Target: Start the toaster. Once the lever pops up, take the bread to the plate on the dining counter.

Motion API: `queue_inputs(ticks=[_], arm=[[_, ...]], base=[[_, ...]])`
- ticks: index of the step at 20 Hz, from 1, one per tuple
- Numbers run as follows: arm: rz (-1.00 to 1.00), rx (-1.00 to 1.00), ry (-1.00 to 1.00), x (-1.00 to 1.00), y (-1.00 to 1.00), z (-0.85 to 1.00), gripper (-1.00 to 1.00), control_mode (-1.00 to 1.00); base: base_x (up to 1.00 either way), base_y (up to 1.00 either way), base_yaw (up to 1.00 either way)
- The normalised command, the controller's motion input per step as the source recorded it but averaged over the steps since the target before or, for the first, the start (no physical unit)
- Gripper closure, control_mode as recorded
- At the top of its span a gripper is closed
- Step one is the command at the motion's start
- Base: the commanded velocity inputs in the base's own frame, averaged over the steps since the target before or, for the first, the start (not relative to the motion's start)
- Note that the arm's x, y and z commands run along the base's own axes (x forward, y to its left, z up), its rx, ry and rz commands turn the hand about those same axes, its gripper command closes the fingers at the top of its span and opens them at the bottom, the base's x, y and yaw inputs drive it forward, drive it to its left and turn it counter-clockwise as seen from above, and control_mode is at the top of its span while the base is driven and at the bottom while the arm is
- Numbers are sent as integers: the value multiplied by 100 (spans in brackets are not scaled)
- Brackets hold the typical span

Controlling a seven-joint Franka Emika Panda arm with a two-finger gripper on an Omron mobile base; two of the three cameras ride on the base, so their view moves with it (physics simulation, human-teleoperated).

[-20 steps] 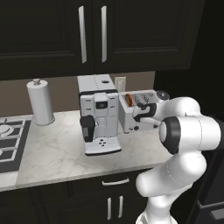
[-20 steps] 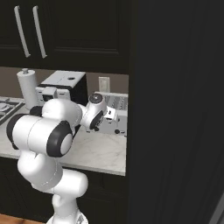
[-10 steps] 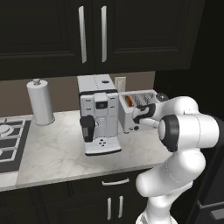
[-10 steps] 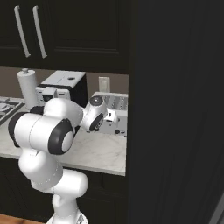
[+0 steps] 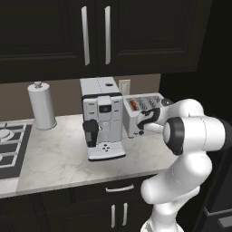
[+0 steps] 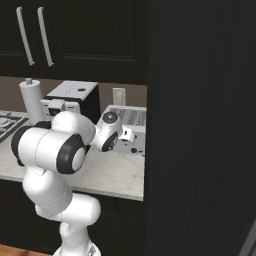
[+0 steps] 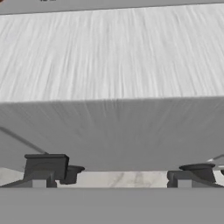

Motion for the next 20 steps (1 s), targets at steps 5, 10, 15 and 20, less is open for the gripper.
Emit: queue_inputs(ticks=[5, 10, 15, 20], arm=[[0, 0, 0, 1, 0, -13, -100, -100], [0, 0, 0, 2, 0, -12, -100, -100], [0, 0, 0, 0, 0, -5, -100, -100], [0, 0, -1, 0, 0, -1, -100, -100]], base=[[0, 0, 0], [0, 0, 0], [0, 0, 0], [0, 0, 0]])
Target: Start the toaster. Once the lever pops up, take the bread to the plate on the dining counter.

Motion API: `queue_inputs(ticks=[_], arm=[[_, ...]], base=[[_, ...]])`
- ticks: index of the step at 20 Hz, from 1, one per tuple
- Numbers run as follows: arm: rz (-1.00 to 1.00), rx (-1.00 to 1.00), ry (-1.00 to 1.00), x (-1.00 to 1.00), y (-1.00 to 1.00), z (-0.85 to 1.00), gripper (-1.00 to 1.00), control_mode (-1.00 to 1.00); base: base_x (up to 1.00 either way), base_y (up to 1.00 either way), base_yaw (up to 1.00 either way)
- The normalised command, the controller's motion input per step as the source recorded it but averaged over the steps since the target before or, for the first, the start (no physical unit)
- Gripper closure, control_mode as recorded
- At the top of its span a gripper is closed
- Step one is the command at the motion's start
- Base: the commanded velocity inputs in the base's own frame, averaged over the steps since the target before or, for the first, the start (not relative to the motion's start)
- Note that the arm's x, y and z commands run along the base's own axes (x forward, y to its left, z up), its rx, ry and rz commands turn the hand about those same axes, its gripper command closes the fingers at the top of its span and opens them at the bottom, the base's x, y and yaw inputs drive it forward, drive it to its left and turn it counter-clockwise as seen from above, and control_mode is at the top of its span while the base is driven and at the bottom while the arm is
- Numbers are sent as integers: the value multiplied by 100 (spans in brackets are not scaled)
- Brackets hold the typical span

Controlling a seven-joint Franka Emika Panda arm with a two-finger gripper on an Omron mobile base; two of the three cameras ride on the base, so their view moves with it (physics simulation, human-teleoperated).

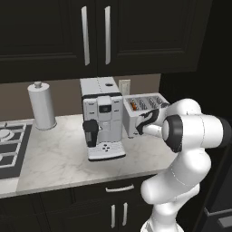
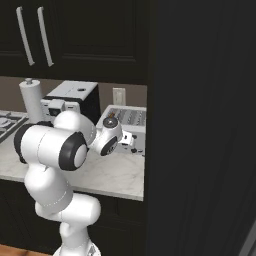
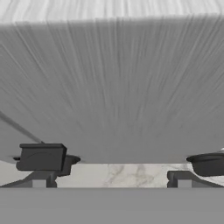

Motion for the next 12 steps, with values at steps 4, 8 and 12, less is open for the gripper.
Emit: queue_inputs(ticks=[4, 8, 12], arm=[[0, 0, 0, 0, 0, 0, -100, -100], [0, 0, 0, 0, 0, 0, -100, -100], [0, 0, -2, -1, 0, 0, -100, -100]], base=[[0, 0, 0], [0, 0, 0], [0, 0, 0]])
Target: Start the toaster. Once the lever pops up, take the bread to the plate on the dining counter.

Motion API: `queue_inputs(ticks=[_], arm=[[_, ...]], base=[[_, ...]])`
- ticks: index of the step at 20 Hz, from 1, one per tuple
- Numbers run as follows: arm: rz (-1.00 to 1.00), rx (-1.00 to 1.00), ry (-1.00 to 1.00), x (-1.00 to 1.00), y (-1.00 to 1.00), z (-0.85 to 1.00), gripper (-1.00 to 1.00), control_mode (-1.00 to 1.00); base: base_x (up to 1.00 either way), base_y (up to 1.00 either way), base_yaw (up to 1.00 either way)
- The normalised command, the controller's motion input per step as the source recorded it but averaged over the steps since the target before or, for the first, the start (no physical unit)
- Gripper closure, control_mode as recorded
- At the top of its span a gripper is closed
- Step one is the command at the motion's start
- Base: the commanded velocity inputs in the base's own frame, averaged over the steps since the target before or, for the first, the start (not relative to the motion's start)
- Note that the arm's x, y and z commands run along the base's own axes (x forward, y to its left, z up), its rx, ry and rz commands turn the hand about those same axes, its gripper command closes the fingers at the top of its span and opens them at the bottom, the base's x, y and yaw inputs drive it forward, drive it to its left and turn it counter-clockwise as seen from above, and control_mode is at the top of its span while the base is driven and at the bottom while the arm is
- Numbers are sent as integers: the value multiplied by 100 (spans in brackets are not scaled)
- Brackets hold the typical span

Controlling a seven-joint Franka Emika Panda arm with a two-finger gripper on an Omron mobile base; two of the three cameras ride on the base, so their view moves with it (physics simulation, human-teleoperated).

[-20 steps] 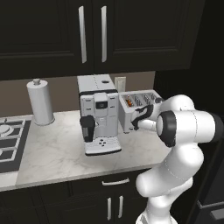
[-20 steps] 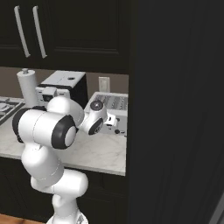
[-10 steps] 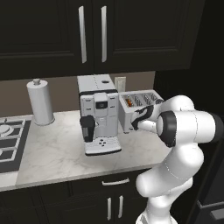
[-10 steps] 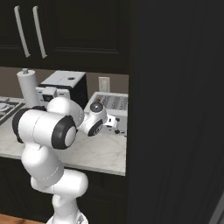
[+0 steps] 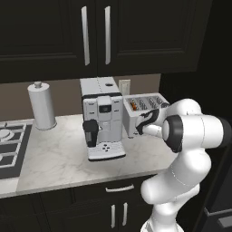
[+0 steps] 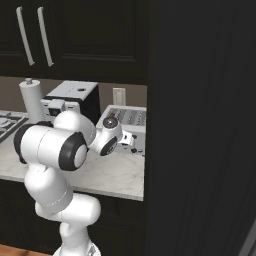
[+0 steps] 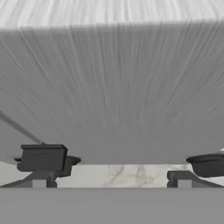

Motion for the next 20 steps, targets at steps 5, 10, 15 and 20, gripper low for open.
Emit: queue_inputs(ticks=[5, 10, 15, 20], arm=[[0, 0, -10, -11, 0, 1, -100, -100], [0, 0, -18, -19, 0, 10, -100, -100], [0, 0, -19, -21, 0, 13, -100, -100], [0, 0, -20, -17, 0, 14, -100, -100]], base=[[0, 0, 0], [0, 0, 0], [0, 0, 0], [0, 0, 0]])
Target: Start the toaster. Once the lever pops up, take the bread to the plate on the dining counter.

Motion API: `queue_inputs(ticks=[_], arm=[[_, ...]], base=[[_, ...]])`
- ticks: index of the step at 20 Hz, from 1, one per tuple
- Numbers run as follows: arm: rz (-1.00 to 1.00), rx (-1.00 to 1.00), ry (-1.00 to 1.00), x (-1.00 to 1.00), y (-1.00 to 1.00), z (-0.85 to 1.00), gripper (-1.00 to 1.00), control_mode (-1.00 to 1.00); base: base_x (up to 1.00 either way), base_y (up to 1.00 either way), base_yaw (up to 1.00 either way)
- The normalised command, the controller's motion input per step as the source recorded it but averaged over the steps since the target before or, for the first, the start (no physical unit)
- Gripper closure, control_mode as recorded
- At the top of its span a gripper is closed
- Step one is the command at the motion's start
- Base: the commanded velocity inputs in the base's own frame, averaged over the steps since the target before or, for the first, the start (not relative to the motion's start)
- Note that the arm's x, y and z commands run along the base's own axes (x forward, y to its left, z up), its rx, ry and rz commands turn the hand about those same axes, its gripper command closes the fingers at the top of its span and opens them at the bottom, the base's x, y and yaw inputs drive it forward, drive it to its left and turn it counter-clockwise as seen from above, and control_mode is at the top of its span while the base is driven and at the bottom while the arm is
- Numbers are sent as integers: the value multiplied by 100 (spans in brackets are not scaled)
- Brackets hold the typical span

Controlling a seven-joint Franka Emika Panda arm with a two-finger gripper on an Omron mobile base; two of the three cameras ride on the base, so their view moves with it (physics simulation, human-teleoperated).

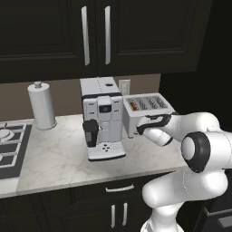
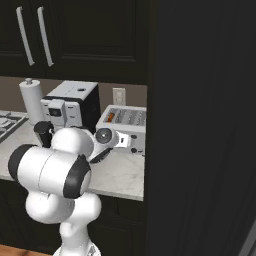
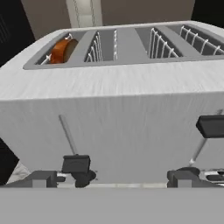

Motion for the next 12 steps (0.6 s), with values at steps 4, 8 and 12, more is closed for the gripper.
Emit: queue_inputs(ticks=[4, 8, 12], arm=[[0, 0, -21, -12, 0, 14, -100, -100], [0, 0, -26, -12, 0, 14, -100, -100], [0, 0, -26, -12, 1, 15, -100, -100]], base=[[0, 0, 0], [0, 0, 0], [0, 0, 0]])
